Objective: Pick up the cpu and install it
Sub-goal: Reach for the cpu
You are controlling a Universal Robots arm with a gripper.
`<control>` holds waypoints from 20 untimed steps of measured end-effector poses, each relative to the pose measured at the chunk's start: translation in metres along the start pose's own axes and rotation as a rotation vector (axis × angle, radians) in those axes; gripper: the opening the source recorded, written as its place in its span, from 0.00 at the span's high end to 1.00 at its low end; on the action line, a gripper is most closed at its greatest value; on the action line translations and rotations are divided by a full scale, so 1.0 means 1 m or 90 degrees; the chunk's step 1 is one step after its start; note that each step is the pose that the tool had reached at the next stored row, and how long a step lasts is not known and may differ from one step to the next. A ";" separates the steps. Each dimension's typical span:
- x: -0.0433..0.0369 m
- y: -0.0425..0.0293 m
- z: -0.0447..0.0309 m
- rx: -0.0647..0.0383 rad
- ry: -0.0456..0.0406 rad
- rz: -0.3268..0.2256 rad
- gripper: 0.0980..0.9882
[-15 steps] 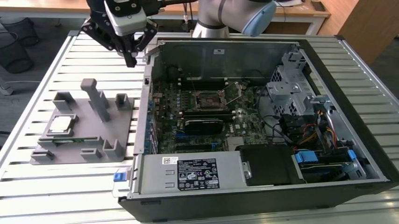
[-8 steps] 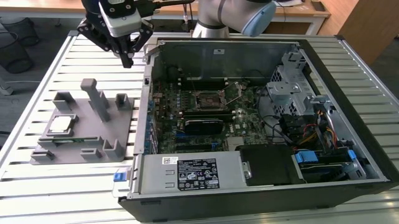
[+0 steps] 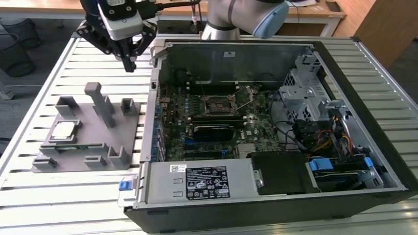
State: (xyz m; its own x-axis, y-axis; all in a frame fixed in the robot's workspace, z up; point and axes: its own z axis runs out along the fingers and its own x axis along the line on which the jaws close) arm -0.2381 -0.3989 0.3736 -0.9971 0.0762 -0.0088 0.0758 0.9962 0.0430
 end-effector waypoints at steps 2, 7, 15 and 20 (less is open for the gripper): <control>0.0019 -0.0002 0.0004 0.000 0.0003 0.000 0.99; 0.0086 -0.0007 0.0014 0.000 0.0009 0.000 0.99; 0.0262 -0.0021 0.0028 0.000 0.0012 0.000 0.99; 0.0362 -0.0029 0.0039 0.000 0.0018 0.000 0.99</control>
State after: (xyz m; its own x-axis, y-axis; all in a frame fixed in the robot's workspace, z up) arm -0.2744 -0.3989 0.3692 -0.9971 0.0762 -0.0060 0.0759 0.9962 0.0429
